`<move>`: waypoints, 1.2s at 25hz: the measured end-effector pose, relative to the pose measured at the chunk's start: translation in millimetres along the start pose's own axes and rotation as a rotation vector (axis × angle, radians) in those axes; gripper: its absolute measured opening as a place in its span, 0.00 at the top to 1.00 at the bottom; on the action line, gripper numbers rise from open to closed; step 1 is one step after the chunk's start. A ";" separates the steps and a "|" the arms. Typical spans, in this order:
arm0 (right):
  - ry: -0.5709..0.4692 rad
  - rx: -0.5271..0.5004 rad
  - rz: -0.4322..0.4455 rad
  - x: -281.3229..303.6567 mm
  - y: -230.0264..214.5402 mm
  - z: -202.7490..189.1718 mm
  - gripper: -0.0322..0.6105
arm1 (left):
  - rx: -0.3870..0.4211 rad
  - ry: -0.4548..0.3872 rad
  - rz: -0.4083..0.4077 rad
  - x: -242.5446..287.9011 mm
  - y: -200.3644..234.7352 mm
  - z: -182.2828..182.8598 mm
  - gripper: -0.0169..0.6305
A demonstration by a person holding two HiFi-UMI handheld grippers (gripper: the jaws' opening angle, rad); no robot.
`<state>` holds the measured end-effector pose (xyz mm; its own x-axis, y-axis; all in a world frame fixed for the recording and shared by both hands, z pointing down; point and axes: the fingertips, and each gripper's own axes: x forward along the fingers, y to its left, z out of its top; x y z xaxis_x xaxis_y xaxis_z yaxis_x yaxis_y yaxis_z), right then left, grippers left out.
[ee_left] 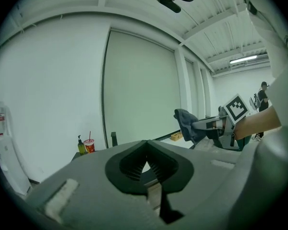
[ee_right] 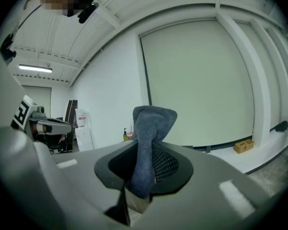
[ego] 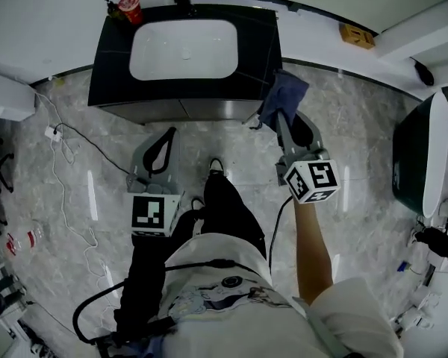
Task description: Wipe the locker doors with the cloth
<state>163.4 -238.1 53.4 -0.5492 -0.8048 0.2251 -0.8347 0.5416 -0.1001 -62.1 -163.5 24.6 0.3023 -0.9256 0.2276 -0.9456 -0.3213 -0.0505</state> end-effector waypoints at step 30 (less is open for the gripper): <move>-0.171 -0.356 0.113 -21.7 -4.0 -204.2 0.83 | 0.021 0.002 0.149 -19.6 -5.1 -293.5 0.97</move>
<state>187.1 -173.2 246.9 -0.6610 -0.7476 0.0648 -0.7184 0.6554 0.2331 -98.4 -85.0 305.8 0.1589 -0.9630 0.2175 -0.9772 -0.1848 -0.1046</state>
